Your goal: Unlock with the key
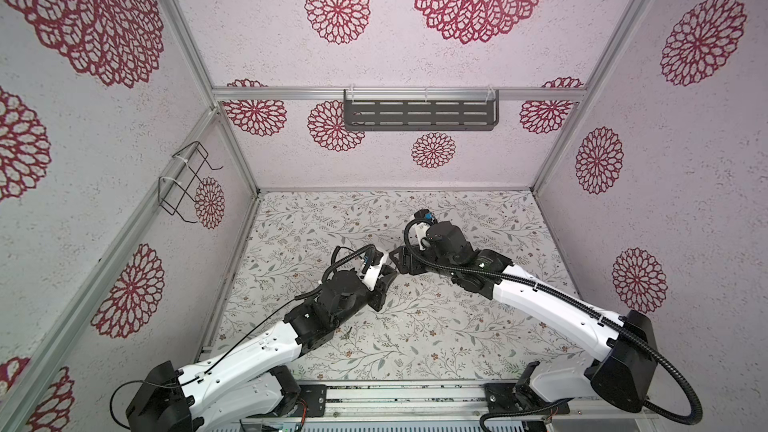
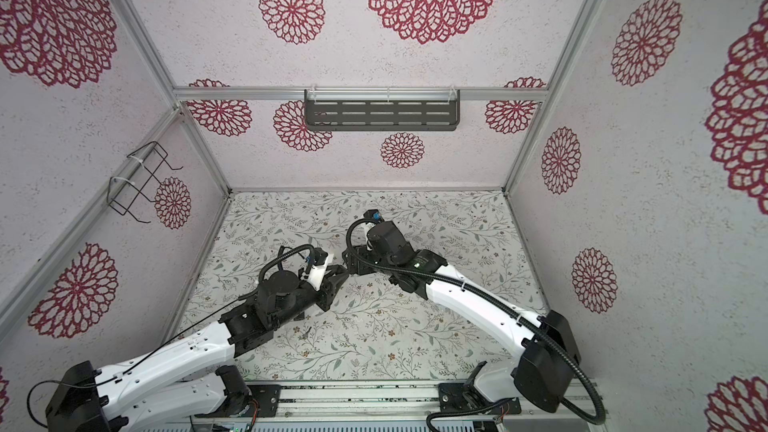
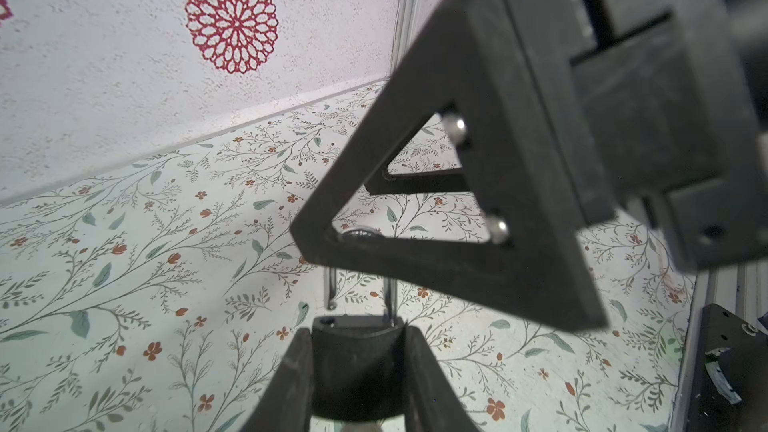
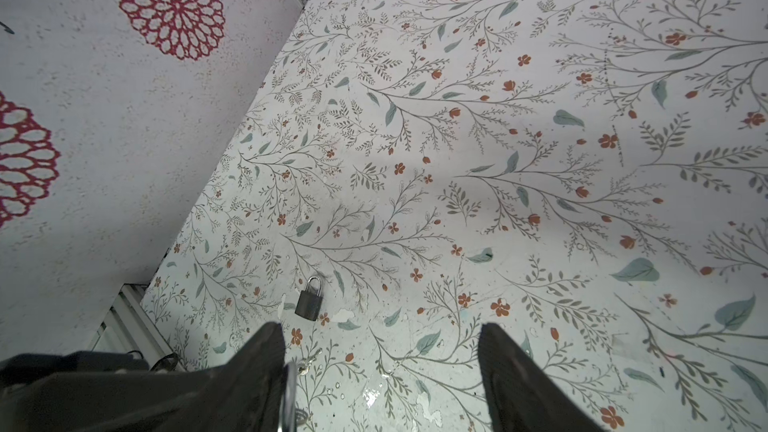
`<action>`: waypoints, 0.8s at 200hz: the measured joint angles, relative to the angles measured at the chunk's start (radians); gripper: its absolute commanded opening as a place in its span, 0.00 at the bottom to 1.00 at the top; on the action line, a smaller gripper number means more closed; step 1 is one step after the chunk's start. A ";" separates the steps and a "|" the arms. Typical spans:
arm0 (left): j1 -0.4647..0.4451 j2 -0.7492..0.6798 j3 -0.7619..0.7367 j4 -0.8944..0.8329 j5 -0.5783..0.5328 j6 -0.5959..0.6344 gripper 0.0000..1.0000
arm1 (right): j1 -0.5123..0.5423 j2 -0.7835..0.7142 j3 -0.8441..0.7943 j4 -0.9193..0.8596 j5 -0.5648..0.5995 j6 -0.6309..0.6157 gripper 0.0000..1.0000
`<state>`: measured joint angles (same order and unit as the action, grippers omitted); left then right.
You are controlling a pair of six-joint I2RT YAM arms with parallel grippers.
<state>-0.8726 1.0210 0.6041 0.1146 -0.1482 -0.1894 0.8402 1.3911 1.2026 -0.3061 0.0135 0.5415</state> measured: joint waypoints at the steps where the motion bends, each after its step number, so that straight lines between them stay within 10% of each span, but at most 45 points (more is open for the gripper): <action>1: 0.000 0.000 0.000 0.000 0.000 0.000 0.00 | 0.000 0.000 0.000 0.000 0.000 0.000 0.76; 160: -0.002 -0.003 -0.014 0.025 0.008 0.026 0.00 | -0.053 0.040 0.088 -0.136 -0.041 -0.102 0.78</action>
<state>-0.8749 1.0176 0.5896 0.1394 -0.1406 -0.1635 0.7868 1.4307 1.2907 -0.4423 -0.0277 0.4397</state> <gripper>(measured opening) 0.334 0.779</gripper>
